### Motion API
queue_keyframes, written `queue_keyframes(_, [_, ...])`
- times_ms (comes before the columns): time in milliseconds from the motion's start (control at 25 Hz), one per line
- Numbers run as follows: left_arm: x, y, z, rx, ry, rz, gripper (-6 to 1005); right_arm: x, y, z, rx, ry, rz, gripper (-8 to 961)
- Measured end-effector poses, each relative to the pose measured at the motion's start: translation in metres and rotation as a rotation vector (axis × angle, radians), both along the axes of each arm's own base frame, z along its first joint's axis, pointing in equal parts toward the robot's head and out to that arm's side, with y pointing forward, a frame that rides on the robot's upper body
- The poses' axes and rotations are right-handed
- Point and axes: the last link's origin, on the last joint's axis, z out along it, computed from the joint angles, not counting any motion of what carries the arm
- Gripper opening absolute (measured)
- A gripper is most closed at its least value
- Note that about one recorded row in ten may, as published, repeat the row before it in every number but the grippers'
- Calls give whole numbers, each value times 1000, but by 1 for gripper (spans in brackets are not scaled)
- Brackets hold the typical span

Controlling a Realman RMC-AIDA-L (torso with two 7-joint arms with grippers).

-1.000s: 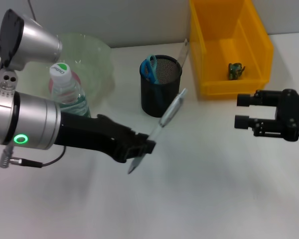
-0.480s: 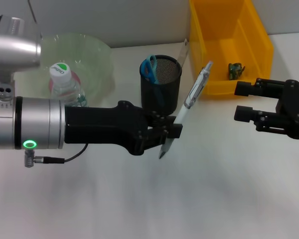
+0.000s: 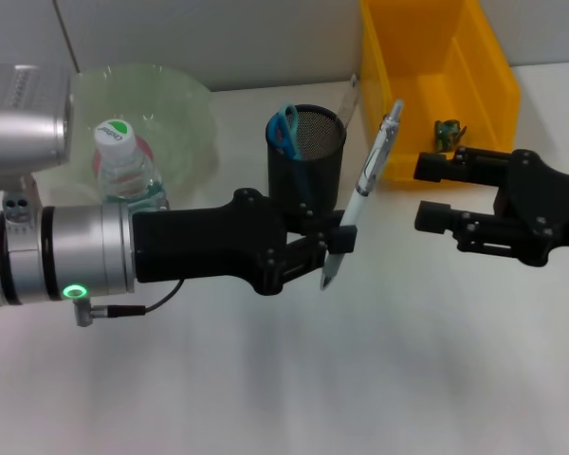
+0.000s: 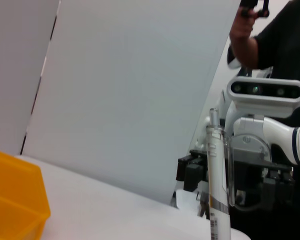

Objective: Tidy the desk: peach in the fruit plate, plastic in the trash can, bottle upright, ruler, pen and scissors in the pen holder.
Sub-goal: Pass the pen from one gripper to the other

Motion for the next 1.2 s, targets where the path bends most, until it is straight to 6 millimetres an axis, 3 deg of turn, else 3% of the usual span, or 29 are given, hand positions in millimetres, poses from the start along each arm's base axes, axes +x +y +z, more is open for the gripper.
queue_keyframes(480, [-5,-8,-16,19,-40,-78,134,-5,0,-6,-11,14,13,649])
queue_keyframes(1200, [-5,-7,-25,16,-40,-88,164,-11,3,-9,-26,14,26,580])
